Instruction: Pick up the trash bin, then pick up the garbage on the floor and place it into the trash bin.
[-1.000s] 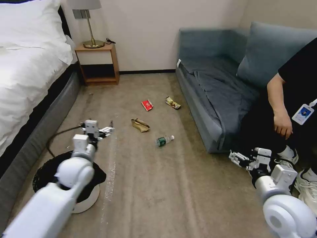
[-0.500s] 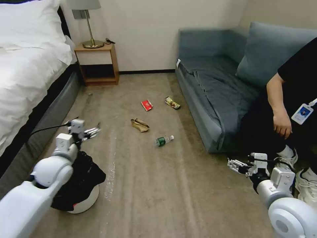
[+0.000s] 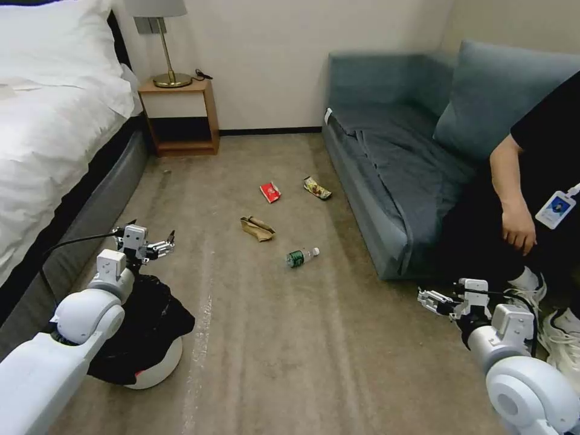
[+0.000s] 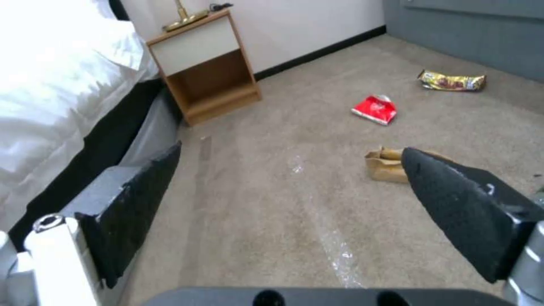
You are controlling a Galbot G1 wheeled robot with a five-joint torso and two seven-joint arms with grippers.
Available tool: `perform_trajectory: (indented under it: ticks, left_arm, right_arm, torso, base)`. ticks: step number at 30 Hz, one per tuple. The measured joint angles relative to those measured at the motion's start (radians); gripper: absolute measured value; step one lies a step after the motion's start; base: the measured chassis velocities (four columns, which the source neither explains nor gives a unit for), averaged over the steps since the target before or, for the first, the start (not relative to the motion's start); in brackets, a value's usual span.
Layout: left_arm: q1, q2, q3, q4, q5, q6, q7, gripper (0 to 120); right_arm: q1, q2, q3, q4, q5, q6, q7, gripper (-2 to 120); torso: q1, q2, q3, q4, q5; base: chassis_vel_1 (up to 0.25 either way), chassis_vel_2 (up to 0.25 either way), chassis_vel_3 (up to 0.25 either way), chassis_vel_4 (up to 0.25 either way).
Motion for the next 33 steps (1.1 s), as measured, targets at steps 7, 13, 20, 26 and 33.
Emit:
perform_trajectory:
  ticks: [7, 13, 20, 26, 33]
  left_arm:
    - [0.005, 0.028, -0.008, -0.007, 0.006, 0.0, 0.013, 100]
    - [0.017, 0.131, -0.017, 0.01, 0.005, 0.0, 0.063, 100]
    - [0.08, 0.258, -0.04, 0.092, 0.01, -0.022, 0.122, 98]
    - [0.215, 0.318, -0.119, 0.111, 0.024, -0.06, 0.132, 98]
    - [0.376, 0.365, -0.25, 0.055, -0.005, -0.033, 0.122, 97]
  right_arm:
    - [0.008, -0.001, 0.002, -0.018, -0.001, 0.003, 0.0, 100]
    - [-0.025, 0.015, 0.044, -0.033, -0.017, 0.018, -0.011, 100]
    - [-0.046, 0.037, 0.049, -0.05, -0.055, 0.041, -0.026, 100]
    - [-0.029, 0.044, 0.03, -0.082, -0.077, 0.056, -0.036, 100]
    - [-0.012, 0.034, 0.02, -0.103, -0.078, 0.062, -0.047, 100]
  torso:
    - [0.0, 0.0, 0.0, -0.0001, 0.0]
    - [0.0, 0.0, 0.0, -0.0002, -0.0002]
    - [0.0, 0.0, 0.0, 0.0002, 0.0]
    - [0.0, 0.0, 0.0, 0.0001, 0.0]
    - [0.0, 0.0, 0.0, 0.0002, -0.0001]
  base:
    - [0.0, 0.0, 0.0, 0.0]
    - [0.0, 0.0, 0.0, 0.0]
    - [0.0, 0.0, 0.0, 0.0]
    - [0.0, 0.0, 0.0, 0.0]
    - [0.0, 0.0, 0.0, 0.0]
